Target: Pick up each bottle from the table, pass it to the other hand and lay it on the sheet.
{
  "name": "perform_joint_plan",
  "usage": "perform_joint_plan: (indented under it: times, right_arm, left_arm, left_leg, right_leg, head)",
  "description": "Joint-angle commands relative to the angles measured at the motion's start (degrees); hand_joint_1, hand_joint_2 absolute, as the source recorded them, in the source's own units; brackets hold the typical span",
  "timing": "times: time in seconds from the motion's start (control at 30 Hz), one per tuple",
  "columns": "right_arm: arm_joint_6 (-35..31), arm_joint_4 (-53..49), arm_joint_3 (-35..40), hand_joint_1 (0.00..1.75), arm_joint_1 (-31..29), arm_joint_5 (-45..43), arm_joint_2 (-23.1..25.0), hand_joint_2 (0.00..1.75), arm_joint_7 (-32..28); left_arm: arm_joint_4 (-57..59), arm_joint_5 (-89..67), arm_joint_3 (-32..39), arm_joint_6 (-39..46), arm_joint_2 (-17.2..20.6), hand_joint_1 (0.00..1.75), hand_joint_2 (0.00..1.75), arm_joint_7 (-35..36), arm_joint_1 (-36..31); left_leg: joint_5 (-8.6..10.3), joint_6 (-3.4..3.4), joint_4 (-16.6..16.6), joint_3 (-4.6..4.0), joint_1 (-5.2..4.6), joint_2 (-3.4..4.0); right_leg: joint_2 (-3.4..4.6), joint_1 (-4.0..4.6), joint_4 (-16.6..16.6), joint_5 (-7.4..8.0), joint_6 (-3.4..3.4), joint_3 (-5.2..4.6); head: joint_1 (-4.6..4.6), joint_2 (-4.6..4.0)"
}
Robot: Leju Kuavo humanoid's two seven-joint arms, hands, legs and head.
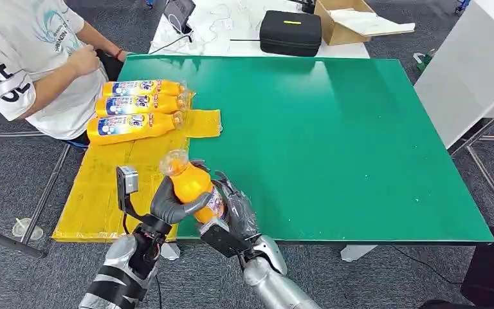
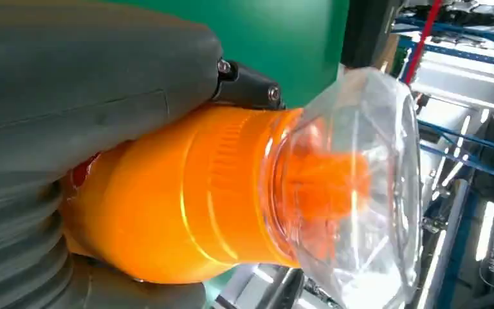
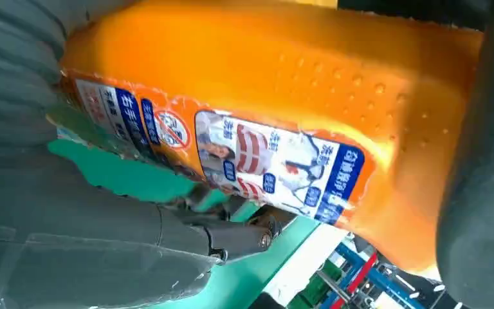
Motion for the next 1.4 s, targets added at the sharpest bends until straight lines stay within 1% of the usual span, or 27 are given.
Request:
perform_joint_plan:
  times: [0.03,0.07,0.13,0.27,0.37,0.4,0.47,0.5,0.53,0.57,0.6,0.63,0.7,0.73,0.77,0.8,0.83,0.87,0.9,0.93,1.1,1.17,1.2,1.23,1.27,1.3,1.4]
  right_arm:
    - [-1.9,-6.9,-1.7,0.00,-1.4,-1.5,-1.7,0.00,1.4]
    - [-1.5,-8.9,-2.0,0.00,-1.1,-2.0,-2.0,0.00,1.5]
    - [-1.1,-13.9,-2.2,0.00,0.3,-2.5,-2.7,0.00,2.4]
    - [-1.0,-14.2,-1.9,0.00,0.5,-2.2,-2.8,0.00,2.9]
    - [-1.2,-14.0,-1.9,0.00,0.5,-2.2,-2.7,0.00,2.8]
    - [-1.9,-14.5,-2.4,0.00,0.8,-3.3,-2.5,0.00,1.2]
    - [-2.3,-18.7,-2.6,0.00,2.1,-5.1,-2.7,0.00,0.0]
    - [-2.4,-22.0,-2.5,0.00,3.3,-6.3,-2.7,0.00,-0.6]
    - [-2.5,-24.0,-2.1,0.00,4.0,-6.7,-2.8,0.00,-1.0]
    - [-2.6,-25.7,-1.6,0.00,4.6,-7.5,-2.8,0.00,-1.4]
    - [-2.9,-27.4,-0.8,0.00,5.1,-8.1,-2.9,0.00,-1.9]
    - [-3.0,-27.9,-0.2,0.00,5.1,-8.4,-2.9,0.00,-2.2]
    - [-3.5,-28.9,1.3,0.00,4.7,-9.8,-2.9,0.00,-3.4]
    - [-3.9,-29.3,1.5,0.00,4.6,-10.7,-2.7,0.00,-3.9]
    - [-3.8,-30.1,1.4,0.00,4.5,-12.6,-2.6,0.00,-4.9]
    - [-3.9,-30.3,1.6,0.00,4.3,-13.0,-2.8,0.00,-5.0]
    - [-4.9,-31.2,1.3,0.00,4.4,-13.8,-2.8,0.00,-5.7]
    - [-4.3,-31.7,1.1,0.00,4.5,-15.1,-2.9,0.00,-5.4]
    - [-3.9,-32.0,1.0,0.00,4.5,-15.5,-3.2,0.00,-5.3]
    - [-3.9,-32.1,0.9,0.00,4.5,-15.6,-3.3,0.00,-5.3]
    - [-3.7,-31.9,0.7,0.00,4.6,-16.0,-3.2,0.00,-5.2]
    - [-3.1,-31.7,0.6,0.00,4.6,-16.5,-3.4,0.00,-5.2]
    - [-2.4,-31.6,0.3,0.00,4.7,-16.9,-3.5,0.00,-5.0]
    - [-2.0,-31.6,0.2,0.00,4.7,-17.1,-3.6,0.00,-4.9]
    - [-1.4,-31.3,-0.2,0.00,4.7,-17.4,-3.6,0.00,-4.9]
    - [-0.4,-31.2,-0.4,0.00,4.7,-17.9,-3.7,0.00,-4.7]
    - [0.5,-30.9,-0.9,0.00,5.0,-18.2,-3.8,0.00,-4.8]
  left_arm:
    - [-1.2,1.5,8.4,8.5,0.8,1.75,1.75,-0.2,-4.2]
    - [-1.1,0.7,9.9,11.2,1.0,1.75,1.75,-0.6,-5.2]
    - [0.0,-0.6,13.1,14.5,1.3,1.75,1.75,-1.1,-7.7]
    - [0.3,-0.9,13.5,14.2,1.1,1.75,1.75,-1.0,-7.7]
    - [0.3,-1.1,13.5,14.1,0.9,1.75,1.75,-1.2,-7.5]
    - [0.3,-3.2,14.4,17.8,0.8,1.75,1.75,-3.9,-8.0]
    - [1.3,-8.2,16.7,26.1,1.8,1.75,1.75,-7.8,-11.0]
    - [2.2,-9.4,19.1,29.1,1.8,1.75,1.75,-8.1,-12.8]
    - [2.4,-11.6,19.4,30.8,2.3,1.75,1.75,-9.1,-13.7]
    - [2.9,-14.8,20.4,34.5,2.3,1.75,1.75,-11.0,-14.7]
    - [3.4,-19.7,20.0,38.4,3.1,1.75,1.75,-12.5,-15.7]
    - [3.0,-25.1,18.8,44.1,3.7,1.75,1.75,-13.2,-16.0]
    - [5.8,-35.9,16.0,50.3,5.9,1.75,1.75,-13.2,-17.5]
    - [8.3,-38.6,15.3,50.3,6.5,1.75,1.75,-13.2,-18.5]
    - [12.9,-47.6,11.2,54.0,8.4,1.75,1.75,-10.8,-20.2]
    - [14.7,-47.6,12.3,54.1,8.0,1.75,1.75,-12.1,-20.7]
    - [18.7,-53.7,9.9,55.3,8.5,1.75,1.75,-9.7,-21.9]
    - [20.3,-55.8,9.4,56.0,8.3,1.75,1.75,-9.3,-22.0]
    - [22.9,-59.3,7.5,55.1,8.7,1.75,1.75,-8.3,-22.5]
    - [23.3,-59.5,7.4,55.3,8.6,1.75,1.75,-8.3,-22.5]
    - [23.7,-60.6,6.8,55.0,8.9,1.75,1.75,-7.8,-22.7]
    - [25.1,-64.0,4.4,50.7,10.0,1.75,1.75,-6.1,-23.0]
    - [26.7,-66.5,2.0,46.7,11.0,1.75,1.75,-5.8,-23.3]
    - [26.9,-67.7,1.1,46.0,11.5,1.75,1.75,-5.7,-23.1]
    - [28.4,-67.9,0.1,40.7,12.3,1.75,1.75,-6.3,-23.2]
    - [29.1,-68.8,-1.4,37.4,13.2,1.75,1.75,-6.8,-23.3]
    - [30.6,-70.1,-3.3,34.8,14.5,1.75,1.75,-7.3,-23.2]
  left_leg:
    - [-0.10,0.08,0.1,0.23,0.00,0.09]
    - [-0.03,0.05,0.1,0.02,0.00,0.04]
    - [-0.03,0.04,0.1,0.04,0.03,0.05]
    - [0.04,0.01,0.0,0.05,0.02,-0.01]
    - [-0.07,0.07,0.0,0.33,0.01,0.00]
    - [-0.07,0.08,0.0,0.30,0.01,0.01]
    - [-0.06,0.07,0.0,0.26,0.01,0.03]
    - [-0.02,0.04,0.0,0.16,0.01,-0.02]
    - [0.02,0.01,0.1,0.03,0.05,-0.04]
    - [-0.03,0.03,0.1,0.14,0.04,-0.09]
    - [0.00,0.00,0.1,0.02,0.07,-0.07]
    - [-0.04,0.01,0.1,0.12,0.06,-0.04]
    - [0.04,0.00,0.0,0.02,0.04,-0.02]
    - [-0.01,0.01,0.0,0.13,0.04,0.01]
    - [0.03,0.01,0.0,0.08,0.04,0.01]
    - [0.00,0.02,0.0,0.16,0.04,0.02]
    - [0.04,0.01,0.0,0.12,0.03,-0.03]
    - [0.02,0.03,0.0,0.23,0.02,-0.05]
    - [0.04,0.03,0.0,0.22,0.02,-0.12]
    - [0.01,0.06,-0.1,0.34,0.03,-0.12]
    - [-0.02,0.03,0.0,0.25,0.03,0.08]
    - [0.02,0.00,0.0,0.17,0.03,0.04]
    - [-0.04,0.03,0.0,0.34,0.02,0.02]
    - [0.00,0.01,0.0,0.25,0.03,0.05]
    - [-0.04,0.03,-0.1,0.41,0.02,0.04]
    - [-0.01,0.02,-0.1,0.34,0.03,0.07]
    - [-0.04,0.04,0.0,0.37,0.04,0.18]
  right_leg:
    - [0.00,0.04,0.0,-0.09,-0.10,0.21]
    - [-0.03,0.03,0.1,-0.03,-0.07,0.02]
    - [-0.03,0.06,0.1,-0.02,-0.09,0.03]
    - [-0.07,0.04,0.0,0.00,-0.05,0.03]
    - [-0.10,0.05,0.0,-0.11,-0.09,0.31]
    - [-0.08,0.05,0.0,-0.10,-0.07,0.30]
    - [-0.07,0.05,0.0,-0.09,-0.07,0.25]
    - [-0.11,0.04,0.0,-0.07,-0.07,0.15]
    - [-0.12,0.07,0.0,-0.03,-0.07,0.04]
    - [-0.19,0.08,0.1,-0.11,-0.11,0.16]
    - [-0.14,0.09,0.1,-0.06,-0.10,0.03]
    - [-0.13,0.10,0.1,-0.09,-0.13,0.12]
    - [-0.08,0.07,0.0,-0.01,-0.07,0.00]
    - [-0.07,0.08,0.1,-0.05,-0.11,0.10]
    - [-0.05,0.08,0.0,-0.02,-0.07,0.05]
    - [-0.06,0.09,0.0,-0.04,-0.09,0.12]
    - [-0.09,0.08,0.0,-0.03,-0.06,0.09]
    - [-0.14,0.08,0.0,-0.06,-0.08,0.20]
    - [-0.20,0.07,0.0,-0.06,-0.06,0.21]
    - [-0.22,0.09,0.0,-0.09,-0.09,0.36]
    - [-0.01,0.06,0.0,-0.02,-0.06,0.21]
    - [-0.03,0.05,0.0,0.00,-0.05,0.13]
    - [-0.09,0.06,0.0,-0.08,-0.10,0.30]
    - [-0.04,0.06,0.0,-0.03,-0.08,0.20]
    - [-0.07,0.07,0.0,-0.08,-0.12,0.35]
    - [-0.02,0.07,0.0,-0.04,-0.10,0.28]
    - [0.07,0.09,0.0,-0.03,-0.10,0.29]
  head:
    - [0.02,0.00]
    - [0.02,0.00]
    - [0.02,0.00]
    - [0.00,0.00]
    - [0.00,0.00]
    - [0.02,0.00]
    - [0.00,0.00]
    - [0.02,0.00]
    - [0.02,0.00]
    - [0.02,0.00]
    - [0.02,0.02]
    - [0.02,0.00]
    - [0.02,0.00]
    - [0.00,0.00]
    - [0.02,0.00]
    - [0.02,0.00]
    - [0.02,0.00]
    - [0.00,0.00]
    - [0.02,0.00]
    - [0.00,0.00]
    - [0.02,0.00]
    - [0.04,0.00]
    - [0.02,0.00]
    - [0.02,0.00]
    - [0.02,0.02]
    - [0.00,0.00]
    - [0.02,0.02]
